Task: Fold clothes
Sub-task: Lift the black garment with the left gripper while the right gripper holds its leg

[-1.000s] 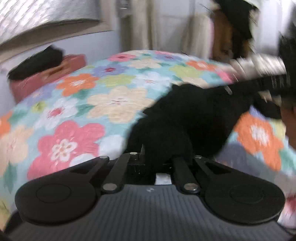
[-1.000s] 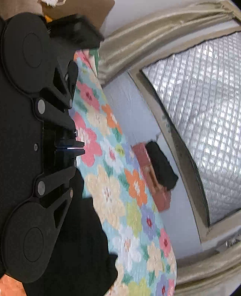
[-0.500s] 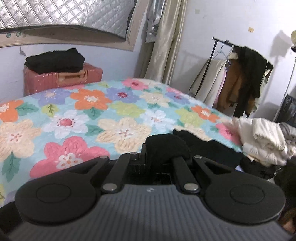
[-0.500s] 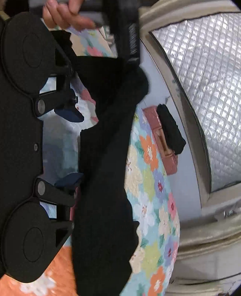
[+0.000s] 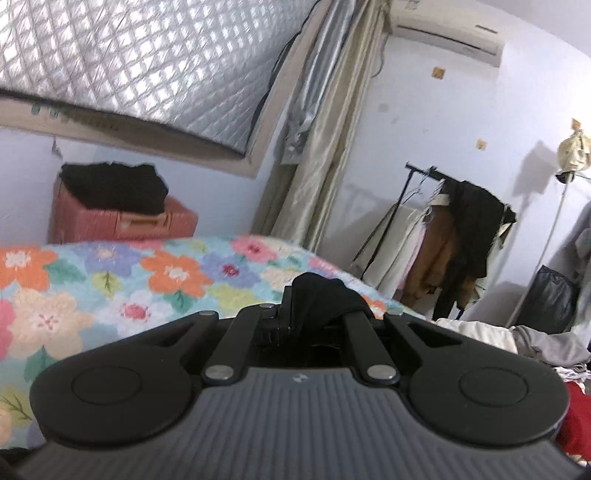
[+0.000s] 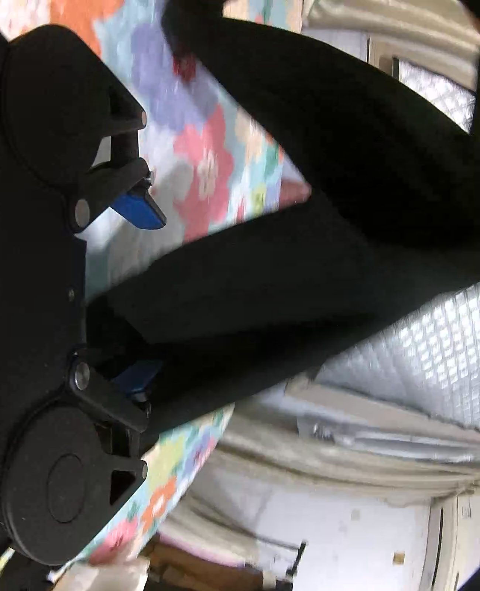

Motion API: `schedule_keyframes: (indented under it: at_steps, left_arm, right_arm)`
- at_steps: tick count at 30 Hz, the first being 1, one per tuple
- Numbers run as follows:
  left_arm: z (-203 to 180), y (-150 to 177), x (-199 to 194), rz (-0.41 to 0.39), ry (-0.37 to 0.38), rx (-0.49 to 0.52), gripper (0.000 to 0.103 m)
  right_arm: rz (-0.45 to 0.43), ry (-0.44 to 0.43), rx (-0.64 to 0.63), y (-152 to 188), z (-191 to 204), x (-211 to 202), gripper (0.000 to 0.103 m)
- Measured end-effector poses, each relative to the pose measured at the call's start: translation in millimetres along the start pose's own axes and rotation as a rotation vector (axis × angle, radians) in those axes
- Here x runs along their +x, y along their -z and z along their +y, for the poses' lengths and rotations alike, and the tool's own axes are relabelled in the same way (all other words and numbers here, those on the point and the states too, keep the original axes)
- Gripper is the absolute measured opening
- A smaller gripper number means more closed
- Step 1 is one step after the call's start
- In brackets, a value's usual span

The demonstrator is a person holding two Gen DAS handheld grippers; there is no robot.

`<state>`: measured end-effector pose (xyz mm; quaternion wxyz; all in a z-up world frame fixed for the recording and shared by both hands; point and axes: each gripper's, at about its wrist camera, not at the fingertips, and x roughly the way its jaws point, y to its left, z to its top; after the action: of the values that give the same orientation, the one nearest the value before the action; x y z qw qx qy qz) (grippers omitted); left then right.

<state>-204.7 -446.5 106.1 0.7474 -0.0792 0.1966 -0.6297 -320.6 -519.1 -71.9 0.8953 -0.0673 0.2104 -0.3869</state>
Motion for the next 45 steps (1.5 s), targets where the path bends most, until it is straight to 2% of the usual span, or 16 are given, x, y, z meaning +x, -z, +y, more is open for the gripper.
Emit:
schedule_keyframes:
  at_steps: [2, 5, 7, 9, 11, 16, 18, 21, 25, 28, 31, 33, 35, 38, 42, 45]
  left_arm:
    - [-5.0, -4.4, -12.0, -0.021, 0.007, 0.010, 0.004]
    - [-5.6, -11.9, -31.0, -0.055, -0.011, 0.024, 0.004]
    - [-2.1, -15.8, -42.1, -0.069, -0.049, 0.035, 0.004]
    - [3.5, -18.8, -53.1, -0.081, -0.078, 0.035, 0.004]
    - [12.2, -19.6, -61.8, -0.088, -0.088, 0.014, 0.004]
    - [30.3, -22.8, -75.4, -0.084, -0.131, -0.032, 0.004]
    - [35.1, -27.6, -83.2, -0.109, -0.139, -0.042, 0.004]
    - [38.1, -35.0, -98.3, -0.151, -0.137, -0.050, 0.004]
    - [34.3, -47.6, -125.4, -0.206, -0.104, -0.067, 0.004]
    - [27.3, -60.9, -144.7, -0.199, -0.059, -0.127, 0.004]
    - [21.1, -66.6, -144.6, -0.139, -0.076, -0.115, 0.004]
    - [29.6, -52.4, -127.1, -0.075, -0.109, -0.097, 0.004]
    - [45.5, -30.5, -102.5, 0.011, -0.167, -0.073, 0.005]
    - [82.7, 13.0, -61.3, 0.157, -0.299, -0.031, 0.005]
    - [135.5, 57.4, -8.9, 0.344, -0.392, 0.010, 0.006]
    - [169.4, 78.7, 31.0, 0.456, -0.453, 0.056, 0.009]
  right_arm:
    - [-0.004, 0.007, 0.041, 0.7, 2.6, -5.1, 0.078]
    - [-0.008, -0.009, 0.132, 3.0, -2.1, -20.8, 0.061]
    - [-0.026, -0.055, 0.188, 5.6, -15.5, -35.3, 0.046]
    - [-0.028, -0.092, 0.183, 3.8, -27.0, -43.2, 0.019]
    - [-0.018, -0.130, 0.167, -2.3, -37.2, -46.5, 0.005]
    - [-0.028, -0.163, 0.188, -24.3, -58.5, -58.7, 0.004]
    - [-0.053, -0.167, 0.200, -38.2, -69.6, -72.7, 0.004]
    - [-0.112, -0.148, 0.189, -73.4, -92.6, -97.7, 0.004]
    - [-0.223, -0.143, 0.199, -136.5, -139.3, -123.3, 0.004]
    - [-0.262, -0.236, 0.281, -170.7, -177.5, -114.6, 0.003]
    - [-0.188, -0.346, 0.325, -182.6, -196.8, -79.5, 0.003]
    - [-0.115, -0.398, 0.360, -183.0, -199.5, -42.6, 0.003]
    - [-0.042, -0.399, 0.355, -173.9, -184.4, -11.4, 0.003]
    - [0.034, -0.375, 0.347, -158.2, -157.6, 38.2, 0.003]
    - [0.097, -0.414, 0.312, -145.6, -127.2, 94.0, 0.005]
    - [0.247, -0.405, 0.308, -120.9, -108.5, 135.7, 0.008]
